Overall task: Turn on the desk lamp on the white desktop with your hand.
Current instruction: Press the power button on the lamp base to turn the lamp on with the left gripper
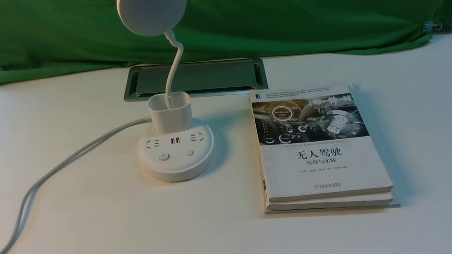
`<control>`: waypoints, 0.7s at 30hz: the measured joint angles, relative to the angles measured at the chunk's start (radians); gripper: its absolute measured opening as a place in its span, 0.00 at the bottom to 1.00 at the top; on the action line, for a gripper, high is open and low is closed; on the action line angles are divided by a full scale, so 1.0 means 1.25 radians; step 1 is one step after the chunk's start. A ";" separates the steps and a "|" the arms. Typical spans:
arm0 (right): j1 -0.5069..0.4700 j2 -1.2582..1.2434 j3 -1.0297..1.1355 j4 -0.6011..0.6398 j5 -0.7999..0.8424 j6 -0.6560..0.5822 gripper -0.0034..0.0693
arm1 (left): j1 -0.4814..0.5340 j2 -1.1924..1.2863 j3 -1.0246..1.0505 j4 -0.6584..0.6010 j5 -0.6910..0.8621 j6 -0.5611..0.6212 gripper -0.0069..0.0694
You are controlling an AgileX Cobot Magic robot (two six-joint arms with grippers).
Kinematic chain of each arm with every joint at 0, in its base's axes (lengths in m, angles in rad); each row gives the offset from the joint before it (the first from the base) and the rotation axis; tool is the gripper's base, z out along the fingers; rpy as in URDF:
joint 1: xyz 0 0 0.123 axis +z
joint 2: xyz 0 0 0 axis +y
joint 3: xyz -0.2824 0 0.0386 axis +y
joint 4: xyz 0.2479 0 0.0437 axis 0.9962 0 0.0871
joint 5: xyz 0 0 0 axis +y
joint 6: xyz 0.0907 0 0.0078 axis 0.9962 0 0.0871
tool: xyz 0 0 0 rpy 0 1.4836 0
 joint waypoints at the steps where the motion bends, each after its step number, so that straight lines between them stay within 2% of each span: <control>1: 0.000 0.000 0.000 0.000 0.000 0.000 0.37 | 0.000 -0.001 0.000 0.009 -0.059 0.005 0.09; 3: 0.000 0.000 0.000 0.000 0.000 0.000 0.37 | 0.000 -0.001 0.000 0.019 -0.122 0.007 0.09; 5: 0.000 0.000 0.000 0.000 0.000 0.000 0.37 | 0.000 -0.001 0.000 0.032 -0.243 0.003 0.09; 7: 0.000 0.000 0.000 0.000 0.000 0.000 0.37 | 0.000 -0.001 0.000 0.034 -0.289 -0.025 0.09; 8: 0.000 0.000 0.000 0.000 0.000 0.000 0.37 | 0.000 -0.001 -0.016 0.034 -0.303 -0.095 0.09; 9: 0.000 0.000 0.000 0.000 0.000 0.000 0.37 | 0.000 -0.001 -0.030 0.034 -0.295 -0.118 0.09; 11: 0.000 0.000 0.000 0.000 0.000 0.000 0.37 | 0.000 -0.002 -0.106 0.052 -0.190 -0.159 0.09; 16: 0.000 0.000 0.000 0.000 0.000 0.000 0.37 | 0.000 0.091 -0.351 0.102 0.222 -0.167 0.09; 17: 0.000 0.000 0.000 0.000 0.000 0.000 0.37 | 0.000 0.106 -0.369 0.102 0.261 -0.167 0.09; 18: 0.000 0.000 0.000 0.000 0.000 0.000 0.37 | 0.000 0.167 -0.427 0.102 0.409 -0.169 0.09; 19: 0.000 0.000 0.000 0.000 0.000 0.000 0.37 | 0.000 0.216 -0.453 0.102 0.503 -0.170 0.09; 21: 0.000 0.000 0.000 0.000 0.000 0.000 0.37 | 0.000 0.300 -0.465 0.099 0.620 -0.170 0.09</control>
